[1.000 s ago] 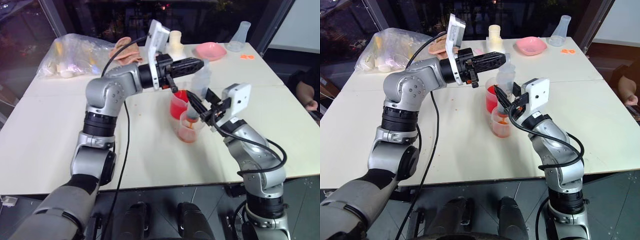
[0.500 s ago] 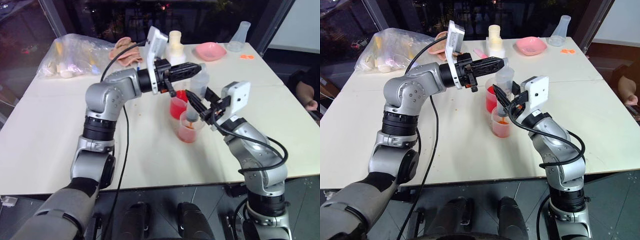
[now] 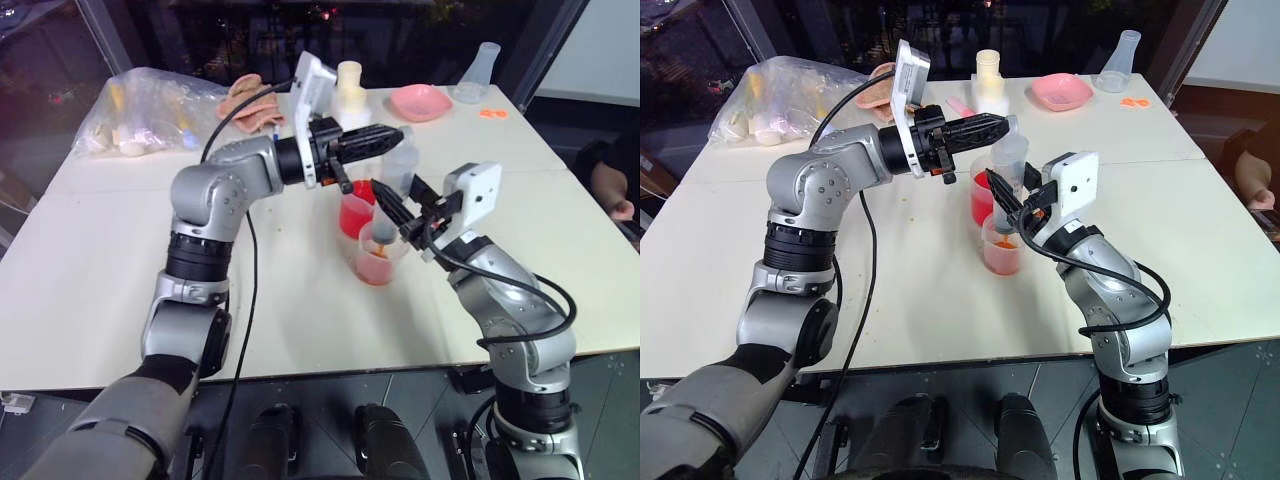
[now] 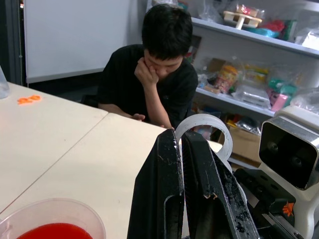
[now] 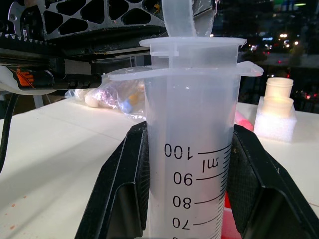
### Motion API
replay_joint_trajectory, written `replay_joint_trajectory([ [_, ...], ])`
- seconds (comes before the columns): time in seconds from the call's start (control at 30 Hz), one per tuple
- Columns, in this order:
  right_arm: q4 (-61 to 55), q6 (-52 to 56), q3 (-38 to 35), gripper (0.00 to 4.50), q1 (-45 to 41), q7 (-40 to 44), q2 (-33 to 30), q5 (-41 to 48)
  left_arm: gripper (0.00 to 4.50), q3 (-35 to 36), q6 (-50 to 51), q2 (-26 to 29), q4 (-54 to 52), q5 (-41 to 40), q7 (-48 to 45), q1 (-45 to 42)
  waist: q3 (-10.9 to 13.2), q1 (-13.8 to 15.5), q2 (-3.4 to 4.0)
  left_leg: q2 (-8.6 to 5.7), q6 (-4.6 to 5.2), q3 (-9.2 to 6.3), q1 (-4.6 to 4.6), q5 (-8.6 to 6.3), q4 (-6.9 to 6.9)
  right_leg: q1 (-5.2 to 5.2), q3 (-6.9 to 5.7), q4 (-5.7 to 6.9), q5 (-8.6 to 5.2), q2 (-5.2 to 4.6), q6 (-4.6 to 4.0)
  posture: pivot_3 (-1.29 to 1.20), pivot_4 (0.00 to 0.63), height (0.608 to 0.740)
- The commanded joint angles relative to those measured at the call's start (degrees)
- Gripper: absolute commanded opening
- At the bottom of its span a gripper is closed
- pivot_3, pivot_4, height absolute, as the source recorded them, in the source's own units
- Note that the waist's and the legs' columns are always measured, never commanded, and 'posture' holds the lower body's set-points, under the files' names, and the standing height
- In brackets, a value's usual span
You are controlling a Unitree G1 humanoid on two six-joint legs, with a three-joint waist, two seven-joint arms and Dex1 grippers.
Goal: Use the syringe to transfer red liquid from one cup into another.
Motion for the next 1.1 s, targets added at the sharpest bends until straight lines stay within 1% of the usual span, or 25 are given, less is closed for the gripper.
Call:
replay_joint_trajectory([
  [0.03,-3.68,-1.54,-1.29,1.46,-2.66,-0.79,0.33,1.14,0.01,-1.29,1.30,-1.11,-0.99,-1.72,-0.91,-1.77,0.00,-0.01,0.00,0.00,0.00,0.00,0.00,0.00,0.00,0.00,0.00,0.00,0.00,0.00,0.00,0.00,0.150,0.740],
  [0.1,-3.79,-1.44,-1.23,1.46,-2.65,-0.81,0.38,1.18,0.68,-1.16,1.48,-0.96,-1.01,-1.68,-1.04,-1.83,0.00,-0.01,0.00,0.00,0.00,0.00,0.00,0.00,0.00,0.00,0.00,0.00,0.00,0.00,0.00,0.00,0.150,0.740],
  [0.2,-3.77,-1.40,-1.15,1.46,-2.70,-0.87,0.35,1.34,1.48,-1.71,0.53,-0.30,-1.58,-1.24,-2.12,-1.51,0.00,-0.02,0.00,0.00,0.00,0.00,0.00,0.00,0.00,0.00,0.00,0.00,0.00,0.00,0.00,0.00,0.150,0.740],
  [0.37,-3.74,-1.36,-1.07,1.46,-2.72,-0.98,0.30,1.63,1.48,-0.72,0.21,0.60,-0.66,-1.18,-1.69,-1.80,0.00,-0.07,0.00,0.01,0.00,0.00,0.00,0.00,0.00,0.00,0.00,0.01,0.00,0.01,0.00,0.00,0.150,0.740],
  [0.57,-3.41,-1.35,-1.17,1.46,-3.00,-1.13,0.23,2.00,1.48,2.18,-0.92,4.39,1.48,-1.24,-1.58,-2.95,0.00,-0.14,0.00,0.00,0.00,0.00,0.01,0.00,0.00,-0.01,0.00,0.01,0.00,0.01,0.00,0.00,0.150,0.740],
  [0.63,-3.60,-1.30,-1.30,1.46,-2.89,-1.19,0.20,2.17,1.48,3.69,-0.77,6.33,2.31,-1.73,-1.13,-3.53,0.00,-0.14,0.00,0.01,0.00,0.00,0.01,0.00,0.00,-0.01,0.00,0.01,0.00,0.01,0.00,0.00,0.150,0.740],
  [0.7,-3.67,-1.20,-1.67,1.46,-2.97,-1.23,0.08,2.39,1.48,5.22,-0.74,9.62,3.02,-1.86,-1.55,-3.77,0.00,-0.18,0.00,0.01,0.00,0.00,0.02,0.00,0.00,-0.01,0.00,0.01,0.00,0.01,0.00,0.00,0.150,0.740],
  [0.8,-3.66,-1.07,-1.95,1.46,-3.03,-1.22,-0.09,2.73,1.48,5.99,-0.77,13.00,3.15,-1.77,-1.66,-3.29,0.00,-0.24,0.00,0.02,0.00,0.00,0.01,0.00,-0.01,-0.04,0.00,0.03,0.00,0.01,0.00,0.00,0.150,0.740],
  [0.93,-3.81,0.51,-3.16,1.46,-3.94,-2.38,0.17,4.50,1.48,7.17,0.19,15.61,0.01,-2.42,-0.49,-0.06,0.00,0.11,-0.01,-0.02,0.01,-0.04,0.01,-0.01,0.02,0.04,-0.02,-0.01,0.00,-0.02,0.00,0.00,0.150,0.740],
  [1.0,-3.60,3.63,-4.72,1.46,-6.45,-4.46,-0.35,6.09,1.48,6.89,-0.20,16.02,-3.08,-2.53,-0.33,2.66,0.00,-0.04,0.00,-0.03,0.03,-0.03,0.01,-0.02,0.02,0.03,-0.01,-0.01,0.00,-0.06,0.00,0.00,0.150,0.740],
  [1.1,-3.43,9.83,-8.52,1.46,-12.03,-8.47,-0.29,11.94,1.48,5.28,-3.04,16.03,-7.51,-1.27,-0.78,6.77,0.00,-0.05,0.00,0.00,0.01,-0.04,0.01,-0.01,0.02,0.00,0.03,0.01,0.00,-0.06,0.00,0.00,0.150,0.740],
])
